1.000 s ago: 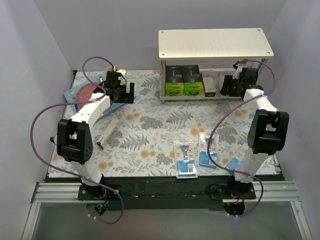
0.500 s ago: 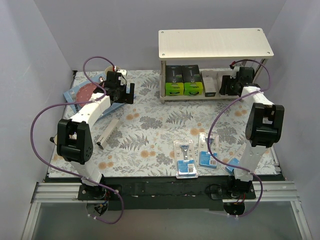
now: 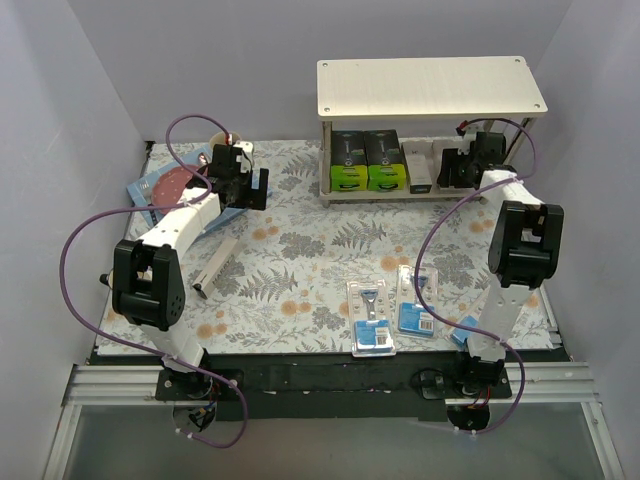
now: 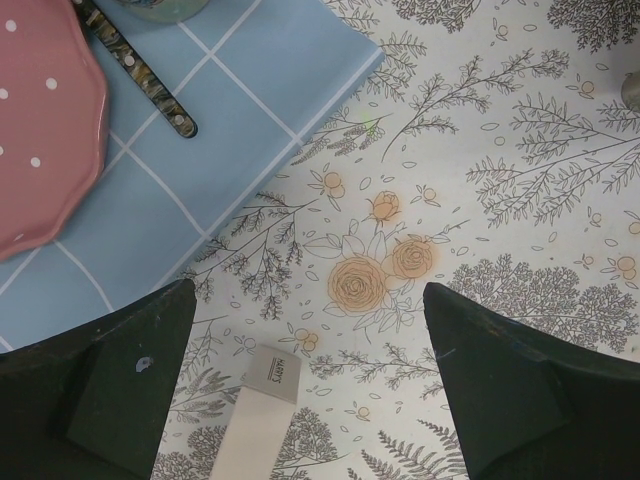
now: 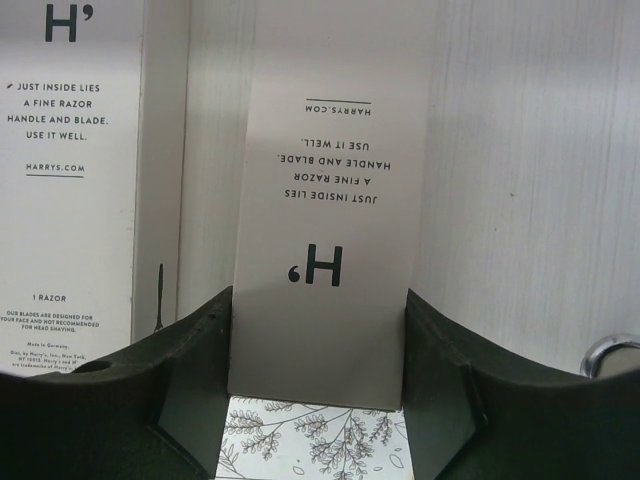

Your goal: Place and organize the shaving razors onto the shelf

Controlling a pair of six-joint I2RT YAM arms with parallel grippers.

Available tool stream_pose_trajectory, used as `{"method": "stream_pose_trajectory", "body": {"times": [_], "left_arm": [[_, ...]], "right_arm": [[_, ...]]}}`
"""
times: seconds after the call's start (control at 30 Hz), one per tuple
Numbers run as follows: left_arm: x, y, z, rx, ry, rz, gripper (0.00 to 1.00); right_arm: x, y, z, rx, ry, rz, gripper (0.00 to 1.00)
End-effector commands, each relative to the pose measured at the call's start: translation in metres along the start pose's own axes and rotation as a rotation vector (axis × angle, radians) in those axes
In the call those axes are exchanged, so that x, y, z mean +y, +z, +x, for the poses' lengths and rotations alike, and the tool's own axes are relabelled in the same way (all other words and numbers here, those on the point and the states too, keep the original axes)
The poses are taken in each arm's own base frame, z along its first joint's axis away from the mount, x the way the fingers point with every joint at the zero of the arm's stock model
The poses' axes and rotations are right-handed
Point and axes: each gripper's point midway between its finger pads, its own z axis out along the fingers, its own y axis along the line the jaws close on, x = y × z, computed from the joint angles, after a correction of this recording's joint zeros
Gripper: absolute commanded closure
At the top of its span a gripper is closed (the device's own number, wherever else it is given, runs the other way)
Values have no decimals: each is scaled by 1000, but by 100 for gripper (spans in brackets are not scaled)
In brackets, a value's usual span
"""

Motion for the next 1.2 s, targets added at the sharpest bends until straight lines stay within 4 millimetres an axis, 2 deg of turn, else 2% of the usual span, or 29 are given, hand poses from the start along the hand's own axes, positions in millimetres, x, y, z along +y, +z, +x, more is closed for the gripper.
{"method": "stream_pose_trajectory", "body": {"times": [0.0, 0.17, 0.23, 0.4, 0.6, 0.77, 0.83, 0.97, 1.0, 1.07, 1.1, 1.17], "left_arm": [[7, -19, -14, -65, 4, -19, 2], [6, -17, -16, -68, 2, -19, 2], [6, -16, -17, -68, -1, -20, 2], [6, -14, -14, -56, -14, -22, 2], [4, -12, -8, -44, -20, -10, 2], [3, -13, -10, -48, -17, -7, 2], [1, -14, -10, -50, -17, 4, 2], [1, -18, -13, -68, -8, 11, 2], [1, -18, -13, -71, -5, 14, 2], [-1, -18, -12, -73, 1, 21, 2], [-1, -17, -12, -75, 0, 24, 2], [-5, -16, -12, -73, 0, 44, 2]], "right_arm": [[7, 7, -22, -55, -36, -5, 46], [10, 8, -19, -46, -38, 3, 43], [7, 8, -16, -40, -33, 26, 38], [2, 0, -14, -36, -31, 57, 32], [8, -5, -8, -29, -15, 32, 32], [5, -5, -11, -33, -27, 43, 37], [4, -12, -14, -38, -31, 45, 39], [-3, -40, -21, -62, -38, 46, 42], [1, -55, -21, -72, -45, 31, 43], [2, -71, -10, -54, -66, 21, 44], [9, -87, -5, -54, -80, 3, 45], [17, -103, 12, -23, -95, -26, 46]]}}
